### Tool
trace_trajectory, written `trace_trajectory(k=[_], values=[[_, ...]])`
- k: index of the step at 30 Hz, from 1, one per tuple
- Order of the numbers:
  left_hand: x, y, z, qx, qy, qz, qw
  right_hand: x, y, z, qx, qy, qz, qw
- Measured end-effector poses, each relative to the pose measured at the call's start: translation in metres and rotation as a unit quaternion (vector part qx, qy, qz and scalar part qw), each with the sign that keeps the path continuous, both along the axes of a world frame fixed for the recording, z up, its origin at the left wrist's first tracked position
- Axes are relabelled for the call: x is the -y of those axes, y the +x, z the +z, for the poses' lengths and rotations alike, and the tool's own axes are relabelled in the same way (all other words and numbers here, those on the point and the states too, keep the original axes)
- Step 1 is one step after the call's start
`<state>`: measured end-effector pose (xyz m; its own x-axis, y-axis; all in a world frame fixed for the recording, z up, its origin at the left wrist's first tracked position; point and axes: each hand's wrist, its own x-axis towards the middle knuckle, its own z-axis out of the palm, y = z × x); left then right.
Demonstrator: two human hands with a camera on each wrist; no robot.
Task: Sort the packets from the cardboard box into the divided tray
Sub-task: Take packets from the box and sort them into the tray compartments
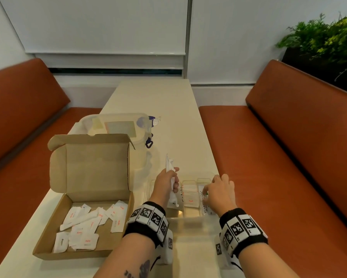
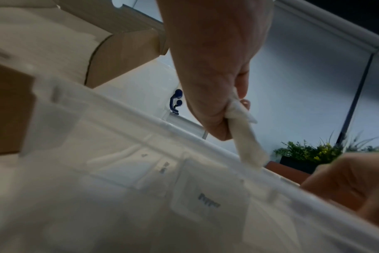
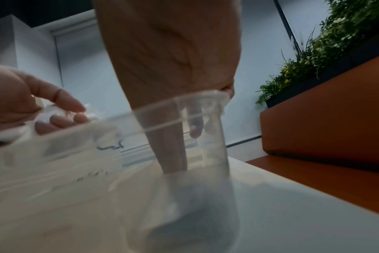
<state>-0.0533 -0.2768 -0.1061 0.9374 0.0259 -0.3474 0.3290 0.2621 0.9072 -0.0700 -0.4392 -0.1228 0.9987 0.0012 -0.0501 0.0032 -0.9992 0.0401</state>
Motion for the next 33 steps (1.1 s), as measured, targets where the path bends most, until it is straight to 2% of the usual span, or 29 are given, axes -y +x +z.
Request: trace_trajectory(k=[6, 8, 10, 12, 14, 16, 18, 20, 23, 26, 28, 31, 33], values=[[-0.001, -0.006, 0.011, -0.043, -0.13, 0.003, 0.991, -0.002, -0.004, 0.0, -0.002, 0.002, 0.001, 1.0], [-0.002, -0.008, 0.013, -0.057, -0.173, 0.013, 0.983, -0.005, -0.003, 0.005, 0.023, 0.05, -0.008, 0.998], [-0.004, -0.007, 0.014, -0.066, -0.212, 0.031, 0.975, -0.013, -0.003, 0.013, 0.052, 0.153, -0.006, 0.987], [-0.007, -0.007, 0.015, -0.064, -0.24, 0.048, 0.967, -0.028, -0.005, 0.021, 0.025, 0.337, -0.005, 0.941], [-0.011, -0.007, 0.016, -0.057, -0.263, 0.066, 0.961, -0.044, -0.006, 0.026, -0.034, 0.486, -0.026, 0.873], [-0.016, -0.007, 0.017, -0.047, -0.284, 0.091, 0.953, -0.056, -0.01, 0.031, -0.094, 0.6, -0.059, 0.792], [-0.022, -0.006, 0.017, -0.036, -0.301, 0.113, 0.946, -0.061, -0.012, 0.034, -0.126, 0.675, -0.067, 0.724], [-0.029, -0.008, 0.016, -0.027, -0.315, 0.116, 0.942, -0.064, -0.013, 0.035, -0.125, 0.699, -0.059, 0.702], [-0.035, -0.011, 0.013, -0.023, -0.302, 0.104, 0.947, -0.068, -0.012, 0.035, -0.076, 0.688, -0.059, 0.72], [-0.037, -0.013, 0.008, -0.014, -0.214, 0.08, 0.973, -0.07, -0.011, 0.034, -0.024, 0.666, -0.057, 0.743], [-0.04, -0.016, 0.006, -0.003, -0.154, 0.056, 0.986, -0.072, -0.01, 0.034, -0.002, 0.633, -0.05, 0.772], [-0.044, -0.021, 0.005, 0.007, -0.118, 0.009, 0.993, -0.075, -0.005, 0.034, 0.029, 0.574, -0.035, 0.818], [-0.044, -0.023, 0.005, 0.013, -0.112, -0.017, 0.993, -0.077, -0.002, 0.034, 0.003, 0.554, -0.007, 0.832]])
